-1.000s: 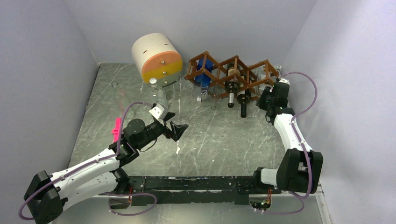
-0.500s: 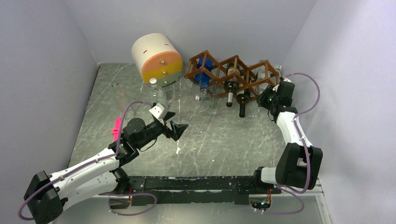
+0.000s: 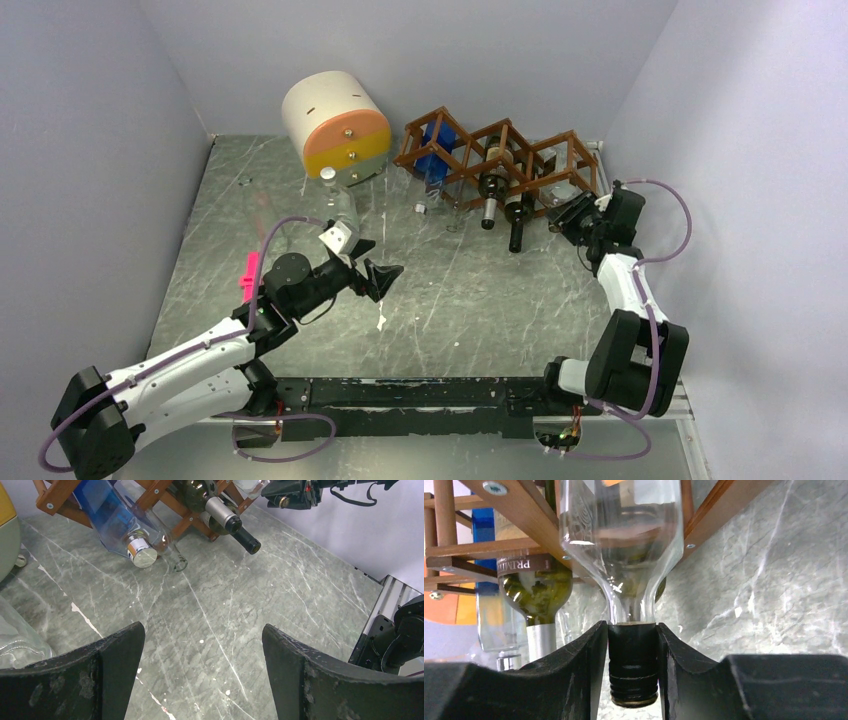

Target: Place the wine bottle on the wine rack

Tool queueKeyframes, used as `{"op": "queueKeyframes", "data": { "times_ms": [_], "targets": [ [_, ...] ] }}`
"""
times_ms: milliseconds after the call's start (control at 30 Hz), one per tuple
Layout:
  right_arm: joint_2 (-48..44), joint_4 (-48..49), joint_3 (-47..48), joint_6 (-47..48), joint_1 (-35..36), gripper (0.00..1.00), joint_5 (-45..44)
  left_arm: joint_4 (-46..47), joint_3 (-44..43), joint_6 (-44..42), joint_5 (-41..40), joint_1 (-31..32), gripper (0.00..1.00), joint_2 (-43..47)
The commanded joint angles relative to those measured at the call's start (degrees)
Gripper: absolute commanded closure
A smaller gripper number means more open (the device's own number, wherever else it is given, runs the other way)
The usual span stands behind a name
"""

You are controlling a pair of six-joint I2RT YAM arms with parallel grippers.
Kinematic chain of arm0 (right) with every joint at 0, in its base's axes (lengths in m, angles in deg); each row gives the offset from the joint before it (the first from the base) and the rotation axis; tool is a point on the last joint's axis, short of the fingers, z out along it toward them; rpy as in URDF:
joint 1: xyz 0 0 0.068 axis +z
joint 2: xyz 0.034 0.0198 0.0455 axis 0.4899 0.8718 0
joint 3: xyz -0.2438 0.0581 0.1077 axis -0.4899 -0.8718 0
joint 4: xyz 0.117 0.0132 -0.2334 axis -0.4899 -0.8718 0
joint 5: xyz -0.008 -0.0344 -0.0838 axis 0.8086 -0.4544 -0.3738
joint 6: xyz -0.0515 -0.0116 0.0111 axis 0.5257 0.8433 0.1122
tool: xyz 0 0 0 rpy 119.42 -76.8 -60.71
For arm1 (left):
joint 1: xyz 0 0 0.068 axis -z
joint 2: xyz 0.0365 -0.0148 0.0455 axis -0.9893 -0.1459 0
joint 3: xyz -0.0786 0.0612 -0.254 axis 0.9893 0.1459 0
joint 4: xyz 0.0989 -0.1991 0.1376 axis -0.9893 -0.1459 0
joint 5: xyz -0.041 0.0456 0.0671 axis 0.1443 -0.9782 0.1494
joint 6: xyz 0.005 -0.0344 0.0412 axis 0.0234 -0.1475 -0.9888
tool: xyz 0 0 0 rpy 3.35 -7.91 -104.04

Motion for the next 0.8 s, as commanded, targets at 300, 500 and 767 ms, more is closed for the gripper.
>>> {"op": "queueKeyframes", "data": {
  "times_ms": [300,500,767],
  "targets": [
    [-5.58,-6.40,1.79,-3.17,-0.59,0.24,-10.92,0.02,-1.83,0.28,0.42,0.20,0.09,1.61],
    [-10.03,-12.09,3.66,-0.08,-0.22,0.18,-21.71,-0.85,-3.17,4.15,-4.82,0.20,0.06,0.81],
    [-15.71,-14.34,8.86,3.66,5.90,0.25,-26.06,-17.67,-16.35,13.51,-23.66,0.15,0.00,-4.75]
  ]
}}
